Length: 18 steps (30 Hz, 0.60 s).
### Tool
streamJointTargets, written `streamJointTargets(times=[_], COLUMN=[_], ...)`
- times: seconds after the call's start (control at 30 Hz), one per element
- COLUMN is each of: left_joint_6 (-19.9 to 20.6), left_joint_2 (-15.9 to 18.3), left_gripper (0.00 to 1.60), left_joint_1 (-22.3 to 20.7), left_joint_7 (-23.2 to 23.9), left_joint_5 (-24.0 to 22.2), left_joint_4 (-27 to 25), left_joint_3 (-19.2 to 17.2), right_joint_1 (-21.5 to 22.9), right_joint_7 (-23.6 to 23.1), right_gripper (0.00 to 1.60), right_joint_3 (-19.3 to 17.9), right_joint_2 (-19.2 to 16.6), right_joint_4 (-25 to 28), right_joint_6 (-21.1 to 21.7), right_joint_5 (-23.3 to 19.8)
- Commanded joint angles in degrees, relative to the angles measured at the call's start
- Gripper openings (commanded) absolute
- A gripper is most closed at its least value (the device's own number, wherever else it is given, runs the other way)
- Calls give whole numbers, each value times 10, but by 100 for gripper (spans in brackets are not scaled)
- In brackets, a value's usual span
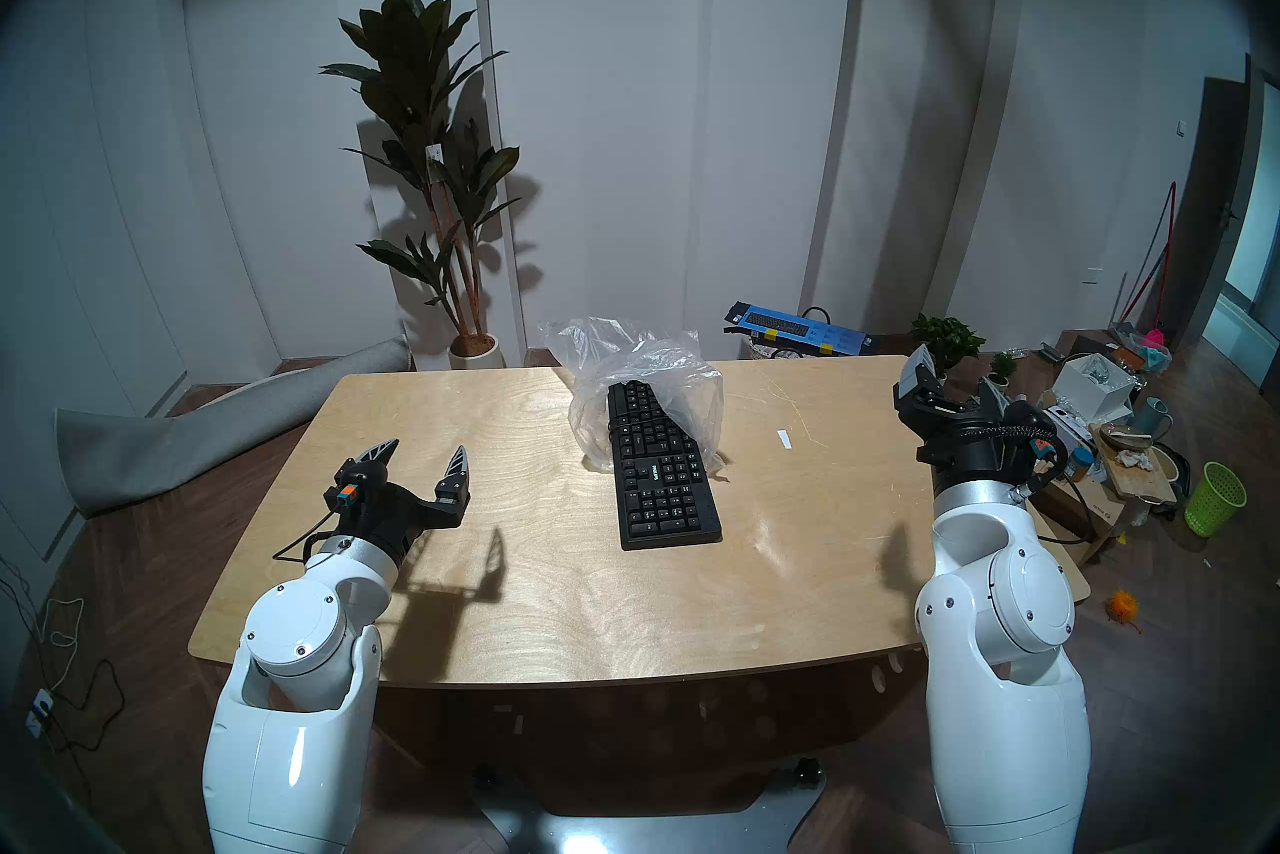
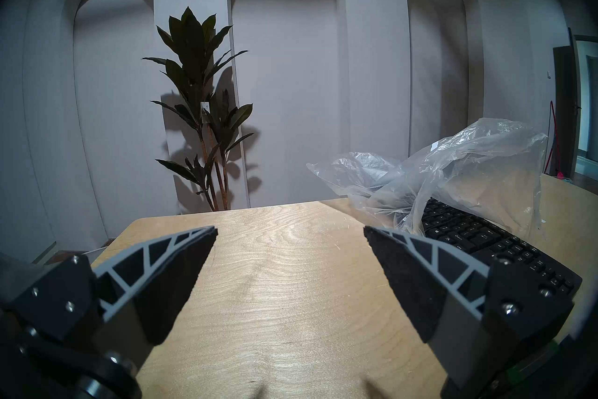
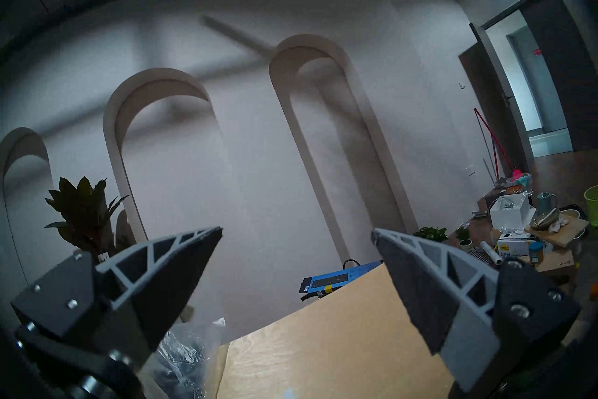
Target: Unwrap the new keyboard and set the wrapping aside
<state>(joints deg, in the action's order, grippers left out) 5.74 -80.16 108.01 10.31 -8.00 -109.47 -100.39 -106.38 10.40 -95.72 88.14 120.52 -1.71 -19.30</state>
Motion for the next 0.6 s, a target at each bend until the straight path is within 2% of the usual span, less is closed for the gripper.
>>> streamJointTargets(times=[0.0, 0.07, 0.17, 0.2, 0.3, 0.33, 0.4, 0.43, 0.57], left_joint_6=[-2, -2, -2, -2, -2, -2, -2, -2, -2], left_joint_2=[1, 1, 1, 1, 1, 1, 1, 1, 1], left_gripper=[160, 160, 160, 160, 160, 160, 160, 160, 160], left_joint_1=[-2, -2, -3, -3, -3, -3, -3, -3, -3], left_joint_7=[0, 0, 0, 0, 0, 0, 0, 0, 0], left_joint_5=[0, 0, 0, 0, 0, 0, 0, 0, 0], left_joint_4=[-10, -10, -9, -9, -9, -9, -8, -8, -8], left_joint_3=[0, 0, 0, 0, 0, 0, 0, 0, 0], right_joint_1=[-14, -16, -14, -8, 15, 22, 34, 40, 67], right_joint_7=[-36, -54, -81, -93, -119, -128, -158, -156, -201], right_gripper=[160, 160, 160, 160, 160, 160, 160, 160, 160], right_joint_3=[20, 20, 16, 8, -5, -11, -15, -15, -17], right_joint_2=[-54, -73, -95, -93, -119, -118, -141, -135, -165], right_joint_4=[-22, -32, -58, -66, -85, -88, -96, -99, -120], right_joint_6=[-15, -1, -11, -13, -16, -15, -17, -18, -29], right_joint_5=[67, 74, 127, 149, 169, 178, 209, 223, 262])
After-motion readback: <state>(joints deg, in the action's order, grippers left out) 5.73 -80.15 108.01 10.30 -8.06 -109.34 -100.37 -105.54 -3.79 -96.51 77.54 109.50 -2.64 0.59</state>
